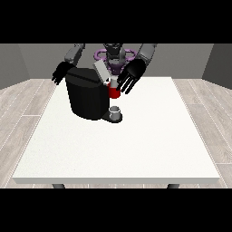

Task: Insert the coffee pod into the coffee machine and close the lid

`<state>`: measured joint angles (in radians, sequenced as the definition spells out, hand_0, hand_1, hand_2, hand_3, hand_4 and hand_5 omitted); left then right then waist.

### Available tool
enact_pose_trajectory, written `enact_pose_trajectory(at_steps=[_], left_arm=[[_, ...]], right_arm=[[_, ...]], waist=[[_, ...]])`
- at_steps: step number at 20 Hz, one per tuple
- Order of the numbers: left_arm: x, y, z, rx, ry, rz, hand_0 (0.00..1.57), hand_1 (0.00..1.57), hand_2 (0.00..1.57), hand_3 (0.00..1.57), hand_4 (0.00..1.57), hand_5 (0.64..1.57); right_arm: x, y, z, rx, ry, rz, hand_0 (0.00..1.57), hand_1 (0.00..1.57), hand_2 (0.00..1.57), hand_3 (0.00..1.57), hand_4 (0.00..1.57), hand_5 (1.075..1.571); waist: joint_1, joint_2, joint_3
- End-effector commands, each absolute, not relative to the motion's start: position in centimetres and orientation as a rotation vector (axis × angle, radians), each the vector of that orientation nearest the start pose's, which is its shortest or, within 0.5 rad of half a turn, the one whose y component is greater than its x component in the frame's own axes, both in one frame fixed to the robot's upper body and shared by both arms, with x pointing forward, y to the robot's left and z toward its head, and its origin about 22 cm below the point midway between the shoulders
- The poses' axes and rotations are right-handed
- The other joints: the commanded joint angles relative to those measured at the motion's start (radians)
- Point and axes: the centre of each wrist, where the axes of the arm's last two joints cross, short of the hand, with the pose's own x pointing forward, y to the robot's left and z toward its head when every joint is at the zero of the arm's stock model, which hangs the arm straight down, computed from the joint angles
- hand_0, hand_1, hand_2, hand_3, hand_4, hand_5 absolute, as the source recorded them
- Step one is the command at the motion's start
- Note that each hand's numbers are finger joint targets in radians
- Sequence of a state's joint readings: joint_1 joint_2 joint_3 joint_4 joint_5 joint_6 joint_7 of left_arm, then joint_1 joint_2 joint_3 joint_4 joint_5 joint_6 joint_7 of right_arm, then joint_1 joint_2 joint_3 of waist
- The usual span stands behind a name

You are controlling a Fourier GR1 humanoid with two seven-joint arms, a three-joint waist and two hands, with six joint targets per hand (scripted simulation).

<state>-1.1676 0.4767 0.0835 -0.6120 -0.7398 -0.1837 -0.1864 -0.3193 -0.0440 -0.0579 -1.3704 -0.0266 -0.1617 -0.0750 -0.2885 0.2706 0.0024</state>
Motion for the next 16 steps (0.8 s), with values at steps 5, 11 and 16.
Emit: enact_pose_trajectory(at_steps=[5,11,16], left_arm=[[46.2,24.6,22.7,0.759,-1.623,-1.105,0.00,0.00,0.00,0.00,0.00,1.571],[46.1,25.1,21.6,0.690,-1.571,-1.107,0.00,0.00,0.00,0.00,0.00,1.571],[45.6,25.8,17.3,0.690,-1.512,-1.082,0.00,0.00,0.00,0.00,0.00,1.571]], right_arm=[[32.1,-22.6,2.2,-0.125,-1.731,-0.109,0.00,0.00,0.00,0.00,0.42,1.571],[30.0,-23.1,-0.6,-0.100,-1.684,-0.133,0.00,0.00,0.00,0.00,0.43,1.571],[30.2,-23.8,1.9,-0.094,-1.659,-0.119,0.00,0.00,0.00,0.00,0.43,1.571]], waist=[[0.053,-0.021,-0.0019],[0.063,-0.103,-0.0019],[0.054,-0.159,-0.0025]])
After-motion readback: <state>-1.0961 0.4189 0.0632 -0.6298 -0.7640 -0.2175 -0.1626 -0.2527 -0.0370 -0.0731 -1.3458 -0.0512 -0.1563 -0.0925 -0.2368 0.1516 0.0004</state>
